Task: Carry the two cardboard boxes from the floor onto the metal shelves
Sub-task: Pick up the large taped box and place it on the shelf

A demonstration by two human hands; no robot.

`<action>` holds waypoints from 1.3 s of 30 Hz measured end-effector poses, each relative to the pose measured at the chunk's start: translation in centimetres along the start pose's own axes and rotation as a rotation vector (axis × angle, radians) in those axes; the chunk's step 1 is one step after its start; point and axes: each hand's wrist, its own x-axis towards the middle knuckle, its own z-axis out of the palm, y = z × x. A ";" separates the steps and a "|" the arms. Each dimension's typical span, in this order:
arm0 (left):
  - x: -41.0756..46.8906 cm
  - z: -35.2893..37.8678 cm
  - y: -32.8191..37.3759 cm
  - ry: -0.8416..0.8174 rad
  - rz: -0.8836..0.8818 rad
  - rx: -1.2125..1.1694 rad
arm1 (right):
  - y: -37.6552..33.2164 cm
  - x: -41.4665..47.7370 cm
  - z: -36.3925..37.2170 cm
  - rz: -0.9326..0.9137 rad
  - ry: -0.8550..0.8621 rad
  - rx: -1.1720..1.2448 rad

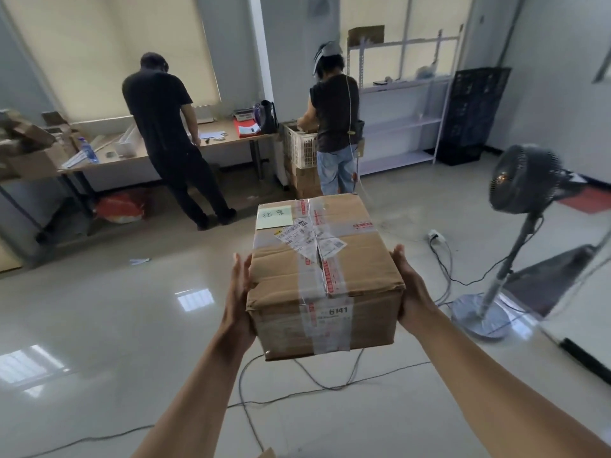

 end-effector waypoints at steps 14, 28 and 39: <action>0.8 16.5 -1.4 -0.408 -0.138 -0.072 | -5.9 -8.9 -13.1 -0.194 0.346 0.237; -11.9 36.8 -4.5 -0.754 -0.256 -0.102 | -10.5 -30.1 -27.7 -0.394 0.634 0.308; -23.6 50.8 -9.6 -1.064 -0.261 -0.052 | -11.3 -47.6 -38.2 -0.586 0.801 0.292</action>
